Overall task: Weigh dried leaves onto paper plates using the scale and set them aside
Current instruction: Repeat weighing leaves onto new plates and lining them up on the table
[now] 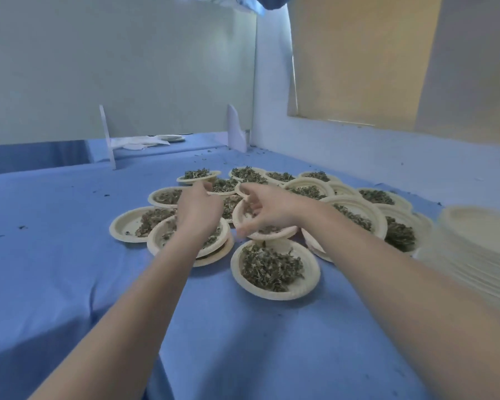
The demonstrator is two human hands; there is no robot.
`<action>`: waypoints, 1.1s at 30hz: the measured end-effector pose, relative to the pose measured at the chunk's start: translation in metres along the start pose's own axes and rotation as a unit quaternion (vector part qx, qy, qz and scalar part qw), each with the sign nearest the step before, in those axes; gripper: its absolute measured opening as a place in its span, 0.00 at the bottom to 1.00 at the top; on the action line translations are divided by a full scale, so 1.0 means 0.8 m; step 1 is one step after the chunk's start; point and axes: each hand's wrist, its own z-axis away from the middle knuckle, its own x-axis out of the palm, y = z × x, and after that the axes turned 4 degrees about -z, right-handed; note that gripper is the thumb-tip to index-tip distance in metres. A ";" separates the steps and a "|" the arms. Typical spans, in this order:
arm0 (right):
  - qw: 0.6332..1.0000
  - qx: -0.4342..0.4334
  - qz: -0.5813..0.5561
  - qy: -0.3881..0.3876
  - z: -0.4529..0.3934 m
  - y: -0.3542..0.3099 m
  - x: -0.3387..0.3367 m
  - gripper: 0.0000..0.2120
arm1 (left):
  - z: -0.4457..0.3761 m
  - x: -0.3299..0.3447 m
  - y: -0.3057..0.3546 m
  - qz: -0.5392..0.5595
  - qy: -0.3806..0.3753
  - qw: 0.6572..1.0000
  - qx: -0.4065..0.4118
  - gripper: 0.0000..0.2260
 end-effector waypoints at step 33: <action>0.857 0.361 -0.150 0.336 0.345 0.275 -0.157 0.10 | 0.196 0.300 0.284 -0.008 -0.271 0.961 0.057 0.07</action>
